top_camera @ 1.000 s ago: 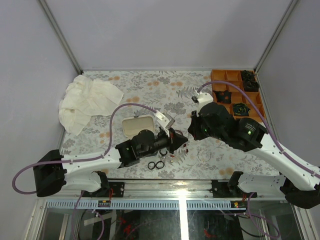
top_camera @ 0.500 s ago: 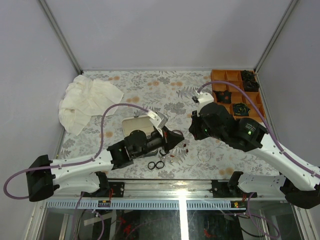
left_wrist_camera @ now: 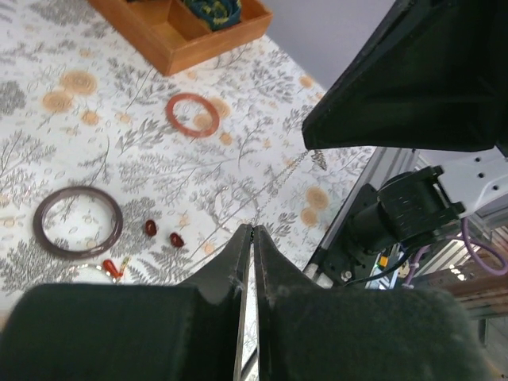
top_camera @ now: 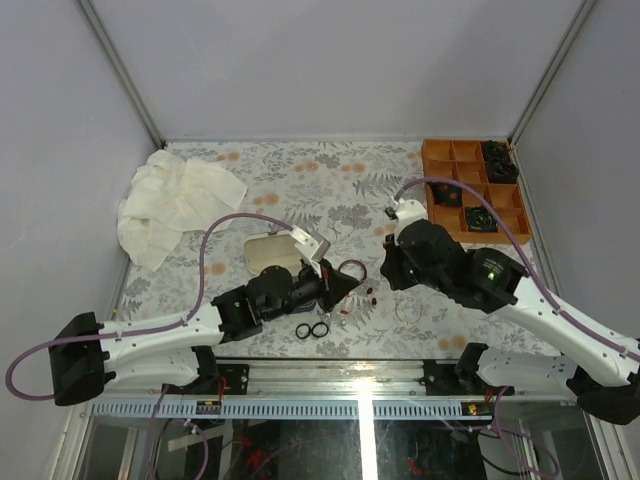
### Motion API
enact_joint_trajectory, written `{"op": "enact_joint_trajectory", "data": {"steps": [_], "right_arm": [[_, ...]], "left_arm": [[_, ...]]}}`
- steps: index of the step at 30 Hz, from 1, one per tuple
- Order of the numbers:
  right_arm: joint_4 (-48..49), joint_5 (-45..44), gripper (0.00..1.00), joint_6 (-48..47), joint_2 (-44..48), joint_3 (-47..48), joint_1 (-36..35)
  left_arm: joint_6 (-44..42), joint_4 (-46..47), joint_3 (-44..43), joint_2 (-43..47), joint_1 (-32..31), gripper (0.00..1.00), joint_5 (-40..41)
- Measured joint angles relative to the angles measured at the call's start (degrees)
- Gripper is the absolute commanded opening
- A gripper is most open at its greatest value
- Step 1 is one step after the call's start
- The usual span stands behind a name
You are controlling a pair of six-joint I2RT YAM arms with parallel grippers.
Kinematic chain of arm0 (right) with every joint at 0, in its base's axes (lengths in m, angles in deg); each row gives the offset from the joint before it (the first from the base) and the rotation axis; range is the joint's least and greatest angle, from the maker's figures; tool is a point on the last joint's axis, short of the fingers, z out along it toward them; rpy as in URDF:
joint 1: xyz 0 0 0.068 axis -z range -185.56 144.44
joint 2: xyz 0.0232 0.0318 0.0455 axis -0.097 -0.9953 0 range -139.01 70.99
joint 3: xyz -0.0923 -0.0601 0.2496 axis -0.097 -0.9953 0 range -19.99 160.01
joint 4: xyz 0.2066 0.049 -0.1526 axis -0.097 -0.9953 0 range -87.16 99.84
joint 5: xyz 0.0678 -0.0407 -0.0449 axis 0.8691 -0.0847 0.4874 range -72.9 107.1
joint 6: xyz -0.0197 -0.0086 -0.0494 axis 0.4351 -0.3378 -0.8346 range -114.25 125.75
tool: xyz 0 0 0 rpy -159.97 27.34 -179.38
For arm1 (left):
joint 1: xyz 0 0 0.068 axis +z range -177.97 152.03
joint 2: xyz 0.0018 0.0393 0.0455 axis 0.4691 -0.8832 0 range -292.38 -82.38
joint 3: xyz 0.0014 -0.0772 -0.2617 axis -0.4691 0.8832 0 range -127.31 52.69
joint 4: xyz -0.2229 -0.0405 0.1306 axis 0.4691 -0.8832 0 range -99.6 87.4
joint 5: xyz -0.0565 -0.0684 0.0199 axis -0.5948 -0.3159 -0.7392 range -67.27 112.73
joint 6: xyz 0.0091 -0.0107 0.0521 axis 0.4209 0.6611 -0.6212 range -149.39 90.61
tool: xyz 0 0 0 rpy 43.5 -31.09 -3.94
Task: Organize the mixed jewelry
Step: Place the jewelry in the jewelry box.
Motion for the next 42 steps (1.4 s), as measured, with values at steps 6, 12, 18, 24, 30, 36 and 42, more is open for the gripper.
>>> {"op": "enact_joint_trajectory", "data": {"steps": [6, 12, 18, 24, 30, 36, 42], "right_arm": [[3.56, -0.74, 0.0, 1.05, 1.16, -8.83, 0.0], [7.23, -1.64, 0.0, 2.99, 2.56, -16.68, 0.0], [10.54, -1.66, 0.0, 5.27, 5.05, -22.82, 0.0], [12.09, -1.7, 0.0, 6.84, 5.77, -26.64, 0.0], [12.46, -2.01, 0.0, 7.39, 6.6, -28.02, 0.0], [11.89, -2.14, 0.0, 6.86, 6.45, -26.73, 0.0], [10.51, -2.03, 0.0, 5.31, 3.91, -19.91, 0.0]], "left_arm": [[1.62, -0.07, 2.34, -1.46, 0.0, 0.0, 1.64], [2.8, 0.35, 3.48, -4.2, 0.0, 0.0, 2.58], [3.74, 2.1, 3.82, -8.85, 0.0, 0.0, 2.05], [4.28, 4.68, 3.8, -12.52, 0.0, 0.0, 0.63], [4.37, 5.86, 3.8, -14.56, 0.0, 0.0, -0.37], [4.37, 7.3, 3.8, -14.45, 0.0, 0.0, -0.55], [4.24, 6.56, 3.8, -10.62, 0.0, 0.0, -0.02]]}}
